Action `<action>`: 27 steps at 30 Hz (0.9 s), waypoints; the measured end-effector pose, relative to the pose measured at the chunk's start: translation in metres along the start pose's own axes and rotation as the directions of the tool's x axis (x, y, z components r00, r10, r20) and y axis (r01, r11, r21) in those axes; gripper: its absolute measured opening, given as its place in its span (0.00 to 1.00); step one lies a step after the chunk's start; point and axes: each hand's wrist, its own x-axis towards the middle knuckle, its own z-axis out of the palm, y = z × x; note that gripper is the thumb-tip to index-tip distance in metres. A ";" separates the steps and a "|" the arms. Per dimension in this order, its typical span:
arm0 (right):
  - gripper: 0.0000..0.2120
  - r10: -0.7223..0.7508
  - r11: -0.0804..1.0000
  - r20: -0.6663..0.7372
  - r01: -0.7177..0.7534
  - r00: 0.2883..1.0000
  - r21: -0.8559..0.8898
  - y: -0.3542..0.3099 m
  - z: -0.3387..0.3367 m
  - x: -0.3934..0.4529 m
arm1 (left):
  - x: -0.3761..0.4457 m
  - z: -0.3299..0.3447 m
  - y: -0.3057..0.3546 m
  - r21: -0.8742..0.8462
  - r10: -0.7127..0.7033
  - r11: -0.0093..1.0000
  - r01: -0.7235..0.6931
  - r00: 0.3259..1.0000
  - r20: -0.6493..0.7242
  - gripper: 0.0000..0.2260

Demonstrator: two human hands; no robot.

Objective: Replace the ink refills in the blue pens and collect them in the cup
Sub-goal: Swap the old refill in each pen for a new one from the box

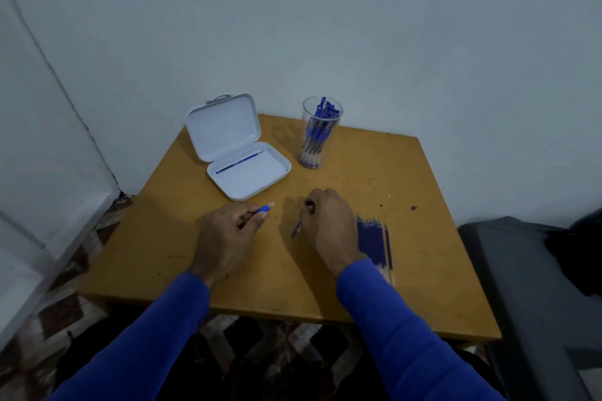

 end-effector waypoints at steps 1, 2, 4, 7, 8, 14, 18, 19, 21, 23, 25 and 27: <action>0.07 -0.049 0.999 0.019 0.049 0.999 -0.004 -0.010 0.003 0.007 | 0.003 -0.007 -0.003 0.016 0.019 1.000 -0.019 1.000 -0.017 0.08; 0.07 -0.094 0.996 0.044 0.094 0.995 -0.009 -0.019 0.006 0.014 | 0.006 -0.014 -0.007 0.040 0.031 0.999 -0.029 0.999 -0.037 0.08; 0.08 -0.183 0.983 0.081 0.184 0.980 -0.017 -0.038 0.014 0.030 | 0.012 -0.029 -0.017 0.108 0.019 0.994 -0.011 0.997 -0.077 0.08; 0.11 -0.272 0.959 0.143 0.280 0.952 -0.043 -0.065 0.027 0.054 | 0.020 -0.049 -0.030 0.176 -0.053 0.982 0.075 0.991 -0.126 0.05; 0.12 -0.286 0.953 0.170 0.299 0.943 -0.056 -0.073 0.031 0.062 | 0.021 -0.055 -0.034 0.183 -0.076 0.978 0.101 0.987 -0.139 0.05; 0.18 -0.316 0.915 0.304 0.374 0.899 -0.154 -0.104 0.060 0.100 | 0.028 -0.079 -0.050 0.240 -0.088 0.962 0.134 0.977 -0.194 0.03; 0.16 -0.359 0.870 0.341 0.444 0.869 -0.216 -0.105 0.077 0.119 | 0.033 -0.084 -0.062 0.274 -0.100 0.950 0.148 0.978 -0.183 0.07; 0.15 -0.361 0.861 0.349 0.453 0.865 -0.231 -0.105 0.080 0.121 | 0.034 -0.084 -0.062 0.277 -0.106 0.949 0.153 0.978 -0.179 0.07; 0.15 -0.359 0.851 0.363 0.461 0.860 -0.252 -0.104 0.085 0.123 | 0.034 -0.084 -0.062 0.279 -0.121 0.946 0.167 0.977 -0.177 0.07; 0.15 -0.366 0.847 0.359 0.467 0.859 -0.255 -0.102 0.088 0.124 | 0.033 -0.082 -0.062 0.276 -0.136 0.944 0.180 0.976 -0.171 0.07; 0.14 -0.385 0.847 0.342 0.475 0.858 -0.238 -0.101 0.088 0.125 | 0.031 -0.079 -0.064 0.276 -0.141 0.944 0.182 0.977 -0.162 0.08; 0.13 -0.403 0.843 0.348 0.491 0.847 -0.219 -0.102 0.088 0.127 | 0.030 -0.078 -0.066 0.267 -0.135 0.948 0.175 0.978 -0.160 0.08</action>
